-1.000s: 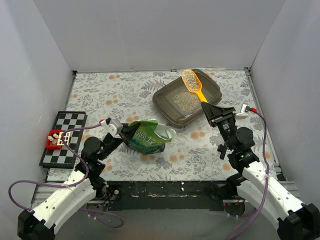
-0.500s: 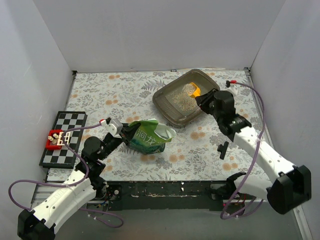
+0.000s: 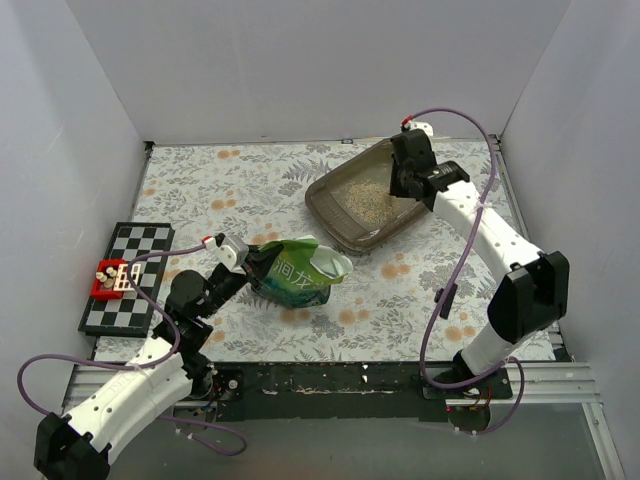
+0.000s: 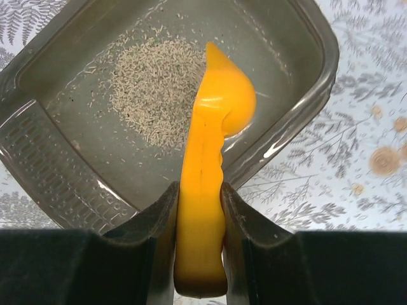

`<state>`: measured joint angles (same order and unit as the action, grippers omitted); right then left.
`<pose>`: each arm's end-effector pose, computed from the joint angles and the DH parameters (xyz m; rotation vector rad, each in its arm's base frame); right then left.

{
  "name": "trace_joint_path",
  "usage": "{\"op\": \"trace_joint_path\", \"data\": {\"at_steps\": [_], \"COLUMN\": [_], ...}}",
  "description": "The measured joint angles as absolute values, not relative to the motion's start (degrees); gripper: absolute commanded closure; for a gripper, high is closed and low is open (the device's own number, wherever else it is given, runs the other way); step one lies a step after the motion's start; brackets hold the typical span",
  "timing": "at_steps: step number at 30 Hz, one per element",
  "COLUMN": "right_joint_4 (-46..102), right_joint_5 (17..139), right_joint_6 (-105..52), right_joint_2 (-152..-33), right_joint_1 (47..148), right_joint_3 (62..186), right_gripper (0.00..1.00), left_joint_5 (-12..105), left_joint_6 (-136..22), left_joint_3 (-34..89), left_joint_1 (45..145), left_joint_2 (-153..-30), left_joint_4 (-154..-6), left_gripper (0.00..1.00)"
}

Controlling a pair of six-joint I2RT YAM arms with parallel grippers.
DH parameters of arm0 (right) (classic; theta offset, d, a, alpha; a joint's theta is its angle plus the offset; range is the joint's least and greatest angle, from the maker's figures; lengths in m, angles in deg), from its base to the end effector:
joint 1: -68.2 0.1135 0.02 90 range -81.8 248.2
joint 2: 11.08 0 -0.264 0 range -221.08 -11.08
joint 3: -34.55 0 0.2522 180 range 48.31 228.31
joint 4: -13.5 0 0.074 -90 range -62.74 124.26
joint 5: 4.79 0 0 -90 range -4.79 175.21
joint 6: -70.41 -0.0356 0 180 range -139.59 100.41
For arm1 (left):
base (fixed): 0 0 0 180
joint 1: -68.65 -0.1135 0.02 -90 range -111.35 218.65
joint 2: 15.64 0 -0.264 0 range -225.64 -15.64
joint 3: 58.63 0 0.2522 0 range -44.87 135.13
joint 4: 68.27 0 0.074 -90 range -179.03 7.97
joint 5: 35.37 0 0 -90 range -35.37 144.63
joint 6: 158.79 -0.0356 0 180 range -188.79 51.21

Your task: Fill the litter box with clean litter

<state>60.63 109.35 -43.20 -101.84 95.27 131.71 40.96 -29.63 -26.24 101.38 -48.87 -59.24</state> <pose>0.3226 0.1485 0.3361 0.1491 2.2036 0.0066 0.1291 -0.0930 0.2699 0.1256 1.5408 -1.1861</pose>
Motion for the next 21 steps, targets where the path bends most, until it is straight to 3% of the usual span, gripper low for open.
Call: {"op": "trace_joint_path", "data": {"at_steps": [10,21], "right_joint_4": [76.0,84.4], "right_joint_5": [106.2,111.2], "right_joint_6": [-28.2,-28.6], "right_joint_2": [-108.6,-96.9], "right_joint_1": [100.6,104.4], "right_joint_3": [154.7,146.7], "right_gripper": [0.99,0.99], "left_joint_5": [41.2,42.5], "left_joint_6": [-30.2,-30.7], "left_joint_3": [-26.0,-25.2], "left_joint_1": [101.4,101.4], "left_joint_2": [-49.5,-50.5], "left_joint_4": [-59.2,-59.6], "left_gripper": [1.00,1.00]}}
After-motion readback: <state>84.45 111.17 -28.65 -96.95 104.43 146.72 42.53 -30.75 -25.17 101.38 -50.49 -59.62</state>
